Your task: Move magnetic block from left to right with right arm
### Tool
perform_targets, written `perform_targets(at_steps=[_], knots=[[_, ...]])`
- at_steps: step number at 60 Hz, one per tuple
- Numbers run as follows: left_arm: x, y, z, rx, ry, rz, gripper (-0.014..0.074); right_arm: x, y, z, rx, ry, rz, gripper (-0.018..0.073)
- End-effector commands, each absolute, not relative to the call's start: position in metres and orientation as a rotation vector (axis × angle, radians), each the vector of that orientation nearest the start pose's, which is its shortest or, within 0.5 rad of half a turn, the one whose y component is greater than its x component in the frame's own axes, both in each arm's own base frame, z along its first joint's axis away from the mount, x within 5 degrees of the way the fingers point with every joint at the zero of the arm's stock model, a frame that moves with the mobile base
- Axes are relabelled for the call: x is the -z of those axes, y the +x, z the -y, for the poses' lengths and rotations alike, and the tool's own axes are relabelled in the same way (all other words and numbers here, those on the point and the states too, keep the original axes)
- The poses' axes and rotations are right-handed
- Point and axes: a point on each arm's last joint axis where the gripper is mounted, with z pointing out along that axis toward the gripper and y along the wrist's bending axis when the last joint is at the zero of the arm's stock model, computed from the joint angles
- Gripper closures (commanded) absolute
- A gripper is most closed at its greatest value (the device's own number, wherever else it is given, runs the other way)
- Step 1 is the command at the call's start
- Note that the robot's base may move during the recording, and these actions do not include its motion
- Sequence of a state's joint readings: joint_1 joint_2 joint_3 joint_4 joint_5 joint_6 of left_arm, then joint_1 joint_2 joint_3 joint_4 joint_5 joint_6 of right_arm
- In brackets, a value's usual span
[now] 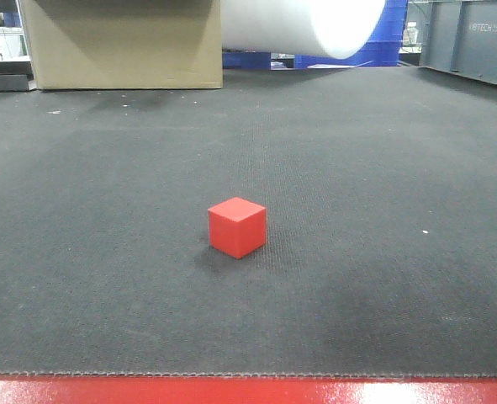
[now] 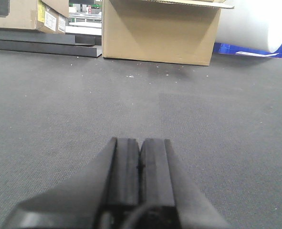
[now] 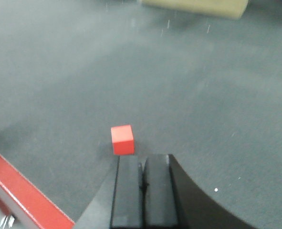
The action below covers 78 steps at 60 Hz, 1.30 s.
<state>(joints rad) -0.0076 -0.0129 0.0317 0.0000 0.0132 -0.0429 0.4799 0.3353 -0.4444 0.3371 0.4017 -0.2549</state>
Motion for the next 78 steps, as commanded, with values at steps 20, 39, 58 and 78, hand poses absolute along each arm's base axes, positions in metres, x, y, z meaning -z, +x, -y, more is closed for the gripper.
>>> perform_targets(at_steps=[20,39,58,78], knots=[[-0.208,0.055,0.000,0.046,-0.028,-1.423,0.0713,-0.303,0.035,-0.028,-0.519,-0.378,-1.487,0.0494],[-0.208,0.055,0.000,0.046,-0.028,-1.423,0.0713,-0.303,0.035,-0.028,-0.519,-0.377,-1.486,0.0494],[-0.208,0.055,0.000,0.046,-0.028,-1.423,0.0713,-0.292,0.045,-0.020,-0.368,-0.220,-1.498,0.0494],[-0.208,0.055,0.000,0.046,-0.028,-1.423,0.0713,-0.244,0.055,0.002,-0.051,0.103,-1.460,0.0494]])
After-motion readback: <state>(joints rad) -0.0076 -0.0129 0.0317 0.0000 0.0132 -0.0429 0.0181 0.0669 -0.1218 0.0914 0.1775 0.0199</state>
